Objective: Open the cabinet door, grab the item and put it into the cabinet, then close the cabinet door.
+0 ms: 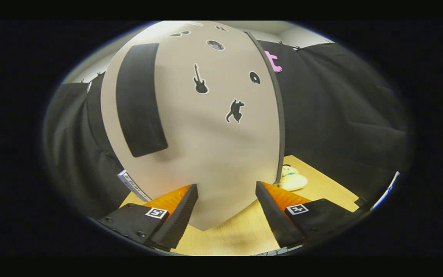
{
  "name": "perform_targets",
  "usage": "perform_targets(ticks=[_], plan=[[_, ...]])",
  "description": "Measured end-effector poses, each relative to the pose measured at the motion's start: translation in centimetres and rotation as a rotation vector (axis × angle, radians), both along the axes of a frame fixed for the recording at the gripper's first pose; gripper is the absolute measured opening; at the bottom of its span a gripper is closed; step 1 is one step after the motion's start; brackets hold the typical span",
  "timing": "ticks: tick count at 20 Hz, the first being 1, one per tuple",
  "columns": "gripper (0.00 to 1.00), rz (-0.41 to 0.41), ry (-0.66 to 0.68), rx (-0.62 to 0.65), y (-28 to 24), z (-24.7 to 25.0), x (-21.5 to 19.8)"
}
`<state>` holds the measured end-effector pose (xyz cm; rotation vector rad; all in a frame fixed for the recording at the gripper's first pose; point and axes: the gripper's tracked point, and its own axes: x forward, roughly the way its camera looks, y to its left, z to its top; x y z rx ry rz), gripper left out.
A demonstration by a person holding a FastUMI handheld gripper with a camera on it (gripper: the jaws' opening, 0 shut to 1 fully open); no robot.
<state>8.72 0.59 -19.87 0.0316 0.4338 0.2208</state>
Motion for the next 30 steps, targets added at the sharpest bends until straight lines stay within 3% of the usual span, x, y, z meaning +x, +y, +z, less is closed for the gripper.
perform_targets(ticks=[11,30], plan=[[0.97,-0.128,-0.138,-0.028,0.0,6.8,-5.0],[0.97,-0.094,-0.292,-0.019,0.6,14.3,-10.3]])
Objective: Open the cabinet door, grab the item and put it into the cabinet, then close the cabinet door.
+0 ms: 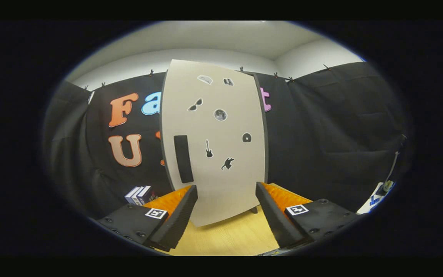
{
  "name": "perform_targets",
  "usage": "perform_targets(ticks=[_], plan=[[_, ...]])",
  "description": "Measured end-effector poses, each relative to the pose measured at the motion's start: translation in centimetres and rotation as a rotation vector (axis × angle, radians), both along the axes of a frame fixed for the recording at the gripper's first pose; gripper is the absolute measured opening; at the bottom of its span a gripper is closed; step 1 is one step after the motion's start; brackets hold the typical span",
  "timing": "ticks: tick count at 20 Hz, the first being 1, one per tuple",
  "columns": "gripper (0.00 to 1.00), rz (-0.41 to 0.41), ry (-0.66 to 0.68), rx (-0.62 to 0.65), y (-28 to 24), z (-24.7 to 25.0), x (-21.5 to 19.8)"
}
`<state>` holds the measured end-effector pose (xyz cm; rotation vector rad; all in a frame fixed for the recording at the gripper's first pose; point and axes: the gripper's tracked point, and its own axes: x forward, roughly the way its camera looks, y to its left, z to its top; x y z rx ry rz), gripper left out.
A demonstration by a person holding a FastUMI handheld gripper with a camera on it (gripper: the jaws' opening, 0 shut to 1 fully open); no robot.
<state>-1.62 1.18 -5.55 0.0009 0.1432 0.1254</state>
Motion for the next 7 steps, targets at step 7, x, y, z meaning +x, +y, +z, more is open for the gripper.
perform_targets(ticks=[7], plan=[[0.97,0.006,-0.006,-0.001,-0.6,-0.1,-1.4]])
